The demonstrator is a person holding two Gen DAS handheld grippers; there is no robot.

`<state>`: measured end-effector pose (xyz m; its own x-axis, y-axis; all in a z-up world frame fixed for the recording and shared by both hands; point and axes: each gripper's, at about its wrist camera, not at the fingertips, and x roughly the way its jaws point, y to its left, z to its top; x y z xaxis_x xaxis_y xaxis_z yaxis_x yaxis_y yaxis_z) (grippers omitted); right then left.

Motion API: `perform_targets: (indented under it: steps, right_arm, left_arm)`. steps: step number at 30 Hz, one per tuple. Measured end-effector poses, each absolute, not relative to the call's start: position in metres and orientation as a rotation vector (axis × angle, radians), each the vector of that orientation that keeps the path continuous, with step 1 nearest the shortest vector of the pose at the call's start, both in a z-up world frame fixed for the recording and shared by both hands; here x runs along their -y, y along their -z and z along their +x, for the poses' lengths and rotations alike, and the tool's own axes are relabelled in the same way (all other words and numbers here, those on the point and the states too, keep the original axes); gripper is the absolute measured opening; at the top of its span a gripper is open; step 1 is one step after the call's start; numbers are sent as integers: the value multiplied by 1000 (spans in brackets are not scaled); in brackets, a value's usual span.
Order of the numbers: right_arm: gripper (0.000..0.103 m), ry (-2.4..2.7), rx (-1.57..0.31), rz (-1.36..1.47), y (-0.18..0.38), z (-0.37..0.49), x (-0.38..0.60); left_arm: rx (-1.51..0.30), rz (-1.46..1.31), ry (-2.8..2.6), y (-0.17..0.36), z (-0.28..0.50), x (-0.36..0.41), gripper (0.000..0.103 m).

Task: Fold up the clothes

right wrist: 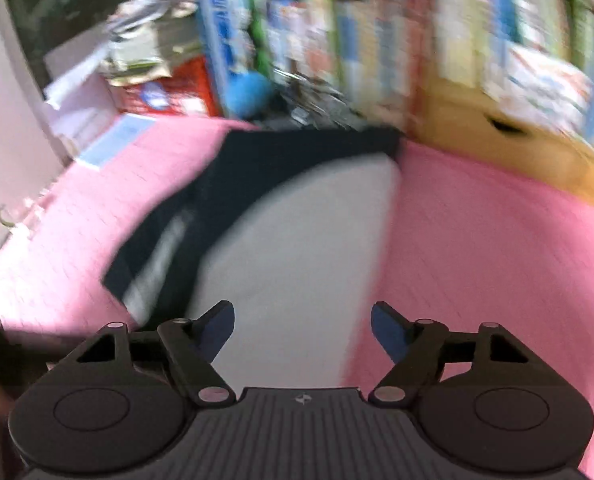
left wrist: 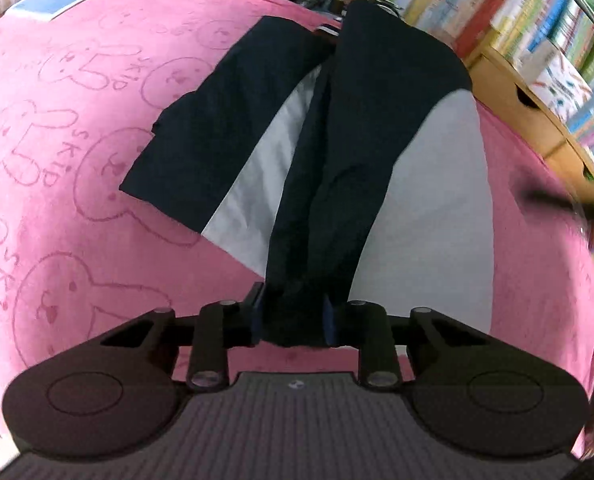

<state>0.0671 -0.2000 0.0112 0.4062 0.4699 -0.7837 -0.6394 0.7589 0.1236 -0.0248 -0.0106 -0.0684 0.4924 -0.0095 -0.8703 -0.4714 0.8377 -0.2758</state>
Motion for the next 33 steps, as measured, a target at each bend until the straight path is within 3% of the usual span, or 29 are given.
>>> perform_targets:
  steps: [2,4,6,10,13,14,15,17,19,21,23,24,25,26,27,33]
  right_arm:
    - [74,-769,-904,-255,-9,83,156]
    - [55,-829,-920,-325,0,96,110]
    - [23,-884,-963,-415,16,107,60]
    - [18,-870,-1027,-479,48,132,11]
    - [21,-875,-1015,-302,30,145,27]
    - [29,-876,-1010,-244,24,150,32]
    - [49,-875,-1003,-186,18,154,37]
    - [73,-785,-932,-147,6,143,71]
    - [75,-681,-873,-143,-1,129,106]
    - [76,-615,-899,-217,10,107,132]
    - [77,-549,-923,-291,20,85,159]
    - [78,-515,-934,-327,26,74,172]
    - [79,-481,-946,-364,31,63,185]
    - [81,-447,-956,-400,37,52,198]
    - [81,-437,-961,-422,41,40,207]
    - [93,-453,-817,-602,63,-18,204]
  left_arm:
    - [-1021,-497,-269,71,-28,11,27]
    - [-1007,-471,-238,71,-31,11,27]
    - [-996,-447,-211,72,-34,10,27]
    - [-977,-427,-177,74,-36,7,26]
    - [-974,-484,-151,75,-38,-4,27]
    - [-973,-529,-140,75,-40,-10,27]
    - [-969,-589,-131,76,-41,-17,31]
    - [-957,-721,-116,80,-44,-30,40]
    - [-944,-807,-85,83,-40,-35,68]
    - [-947,-822,-52,83,-32,-34,85]
    - [-969,-757,-39,79,-26,-24,86]
    - [-976,-728,-43,77,-28,-18,81]
    - [-982,-716,-58,76,-28,-15,54]
    - [-987,-703,-74,75,-28,-13,38]
    - [-991,-700,-89,76,-27,-13,13]
    - [-870,-653,-46,37,-37,-14,7]
